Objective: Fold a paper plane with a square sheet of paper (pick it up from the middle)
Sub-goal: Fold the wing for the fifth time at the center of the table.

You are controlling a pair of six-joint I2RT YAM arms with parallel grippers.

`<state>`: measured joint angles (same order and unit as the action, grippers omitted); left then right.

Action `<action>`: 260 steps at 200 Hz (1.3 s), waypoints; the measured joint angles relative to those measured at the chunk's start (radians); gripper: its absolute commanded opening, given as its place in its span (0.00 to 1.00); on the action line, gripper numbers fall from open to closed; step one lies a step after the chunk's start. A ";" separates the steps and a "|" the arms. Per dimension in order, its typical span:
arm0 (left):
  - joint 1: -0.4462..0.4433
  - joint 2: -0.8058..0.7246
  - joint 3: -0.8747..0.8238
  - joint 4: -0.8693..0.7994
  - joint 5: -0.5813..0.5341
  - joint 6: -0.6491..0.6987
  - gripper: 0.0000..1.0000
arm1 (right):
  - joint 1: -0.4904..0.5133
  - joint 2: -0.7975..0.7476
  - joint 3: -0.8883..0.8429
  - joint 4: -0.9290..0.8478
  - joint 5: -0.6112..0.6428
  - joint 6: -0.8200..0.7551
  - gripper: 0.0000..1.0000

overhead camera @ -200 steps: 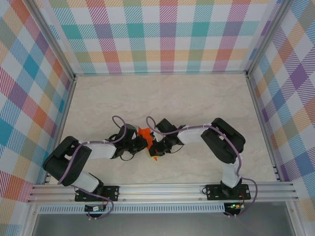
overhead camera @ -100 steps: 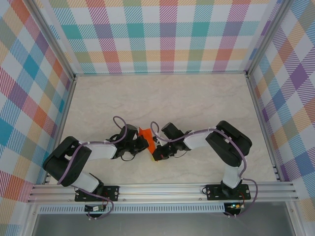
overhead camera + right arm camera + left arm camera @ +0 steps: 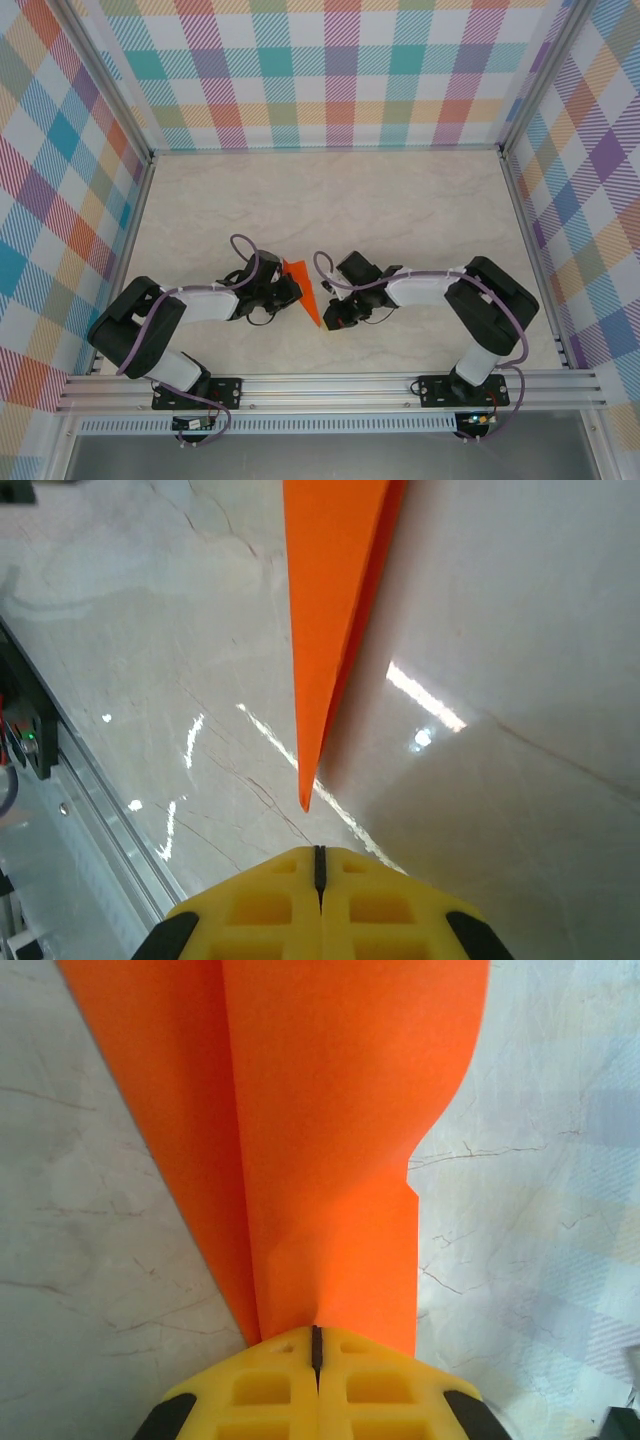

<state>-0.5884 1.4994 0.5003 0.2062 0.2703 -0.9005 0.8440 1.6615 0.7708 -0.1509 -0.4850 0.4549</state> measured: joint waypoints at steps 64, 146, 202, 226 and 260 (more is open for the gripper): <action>0.001 0.011 0.013 -0.006 -0.003 0.000 0.02 | 0.001 0.071 0.120 0.064 0.032 0.069 0.00; 0.001 0.015 0.013 0.006 0.002 0.011 0.06 | 0.002 0.190 0.174 0.065 0.043 0.072 0.00; 0.009 0.016 0.036 -0.024 0.013 0.132 0.11 | 0.002 0.190 0.172 0.053 0.050 0.024 0.00; 0.031 0.023 0.065 -0.046 0.021 0.212 0.11 | 0.000 0.186 0.163 0.051 0.046 -0.009 0.00; 0.055 0.052 0.099 -0.059 0.029 0.307 0.10 | -0.011 0.167 0.131 0.052 0.027 -0.037 0.00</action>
<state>-0.5331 1.5517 0.5995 0.1471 0.2996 -0.5938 0.8333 1.8282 0.9020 -0.0990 -0.4583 0.4179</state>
